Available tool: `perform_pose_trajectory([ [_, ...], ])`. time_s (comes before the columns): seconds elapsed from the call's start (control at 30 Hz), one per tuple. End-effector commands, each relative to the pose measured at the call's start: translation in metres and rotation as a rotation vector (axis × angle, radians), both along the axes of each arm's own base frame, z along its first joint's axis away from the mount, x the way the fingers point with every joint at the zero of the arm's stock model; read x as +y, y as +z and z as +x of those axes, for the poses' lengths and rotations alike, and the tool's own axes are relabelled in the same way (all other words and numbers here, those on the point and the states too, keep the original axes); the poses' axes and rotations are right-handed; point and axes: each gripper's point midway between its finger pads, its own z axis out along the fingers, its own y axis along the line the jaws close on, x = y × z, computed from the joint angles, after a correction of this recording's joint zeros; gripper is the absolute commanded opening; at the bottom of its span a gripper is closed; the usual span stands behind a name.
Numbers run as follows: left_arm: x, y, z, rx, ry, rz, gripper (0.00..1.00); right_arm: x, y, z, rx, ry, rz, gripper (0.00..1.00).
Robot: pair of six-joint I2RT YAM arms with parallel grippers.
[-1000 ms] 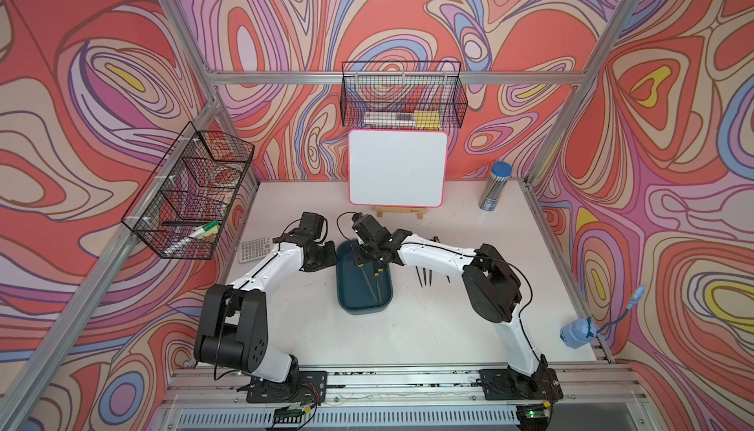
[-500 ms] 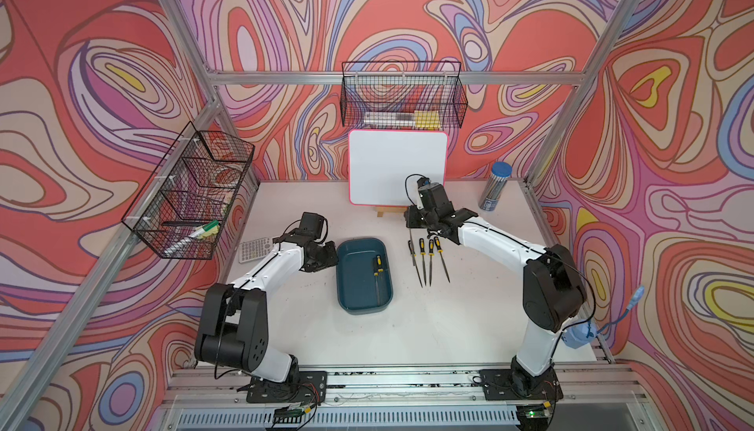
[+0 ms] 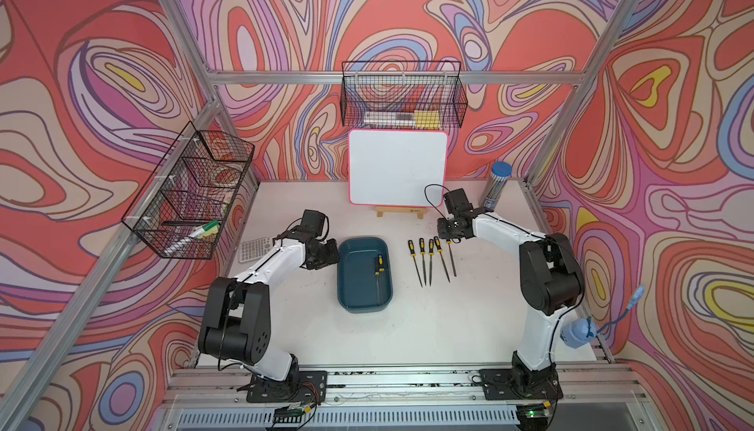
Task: Take the file tool out of the storage box
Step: Place the file tool at the center of the board.
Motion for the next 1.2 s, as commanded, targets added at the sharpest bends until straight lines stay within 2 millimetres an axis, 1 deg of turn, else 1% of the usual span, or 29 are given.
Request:
perform_pose_trajectory([
  [0.0,0.006,-0.003,-0.004,0.025,0.002,0.024,0.39,-0.010,-0.011,0.001,0.025,0.007,-0.035,0.07],
  [0.2,0.007,-0.005,-0.007,0.032,0.001,0.034,0.39,-0.015,-0.023,0.005,0.036,-0.008,-0.038,0.10],
  [0.53,0.007,-0.005,-0.007,0.032,0.009,0.027,0.39,-0.012,-0.034,0.006,0.048,-0.018,-0.011,0.15],
  [0.63,0.007,-0.005,-0.007,0.032,0.010,0.027,0.39,-0.012,-0.034,0.006,0.047,-0.024,-0.010,0.18],
  [0.7,0.006,-0.006,-0.008,0.033,0.009,0.023,0.39,-0.012,-0.033,0.006,0.046,-0.025,-0.010,0.23],
  [0.77,0.006,-0.006,-0.008,0.035,0.009,0.019,0.39,-0.012,-0.029,0.006,0.039,-0.028,-0.007,0.27],
  [0.83,0.005,-0.005,-0.008,0.035,0.008,0.014,0.39,-0.012,-0.019,0.008,0.017,-0.036,0.005,0.34],
  [0.93,0.004,-0.004,-0.008,0.032,0.008,0.009,0.40,-0.008,0.008,0.013,-0.047,-0.052,0.038,0.38],
  [0.97,0.004,-0.003,-0.007,0.029,0.009,0.006,0.40,-0.004,0.020,0.014,-0.076,-0.058,0.058,0.39],
  [1.03,0.003,-0.003,-0.007,0.027,0.011,0.002,0.40,0.019,0.041,0.013,-0.123,-0.033,0.104,0.41],
  [1.07,0.003,-0.003,-0.006,0.027,0.012,-0.001,0.40,0.035,0.052,0.011,-0.146,-0.009,0.120,0.42],
  [1.17,0.002,-0.003,-0.005,0.025,0.020,-0.008,0.40,0.095,0.075,-0.002,-0.196,0.099,0.139,0.42],
])
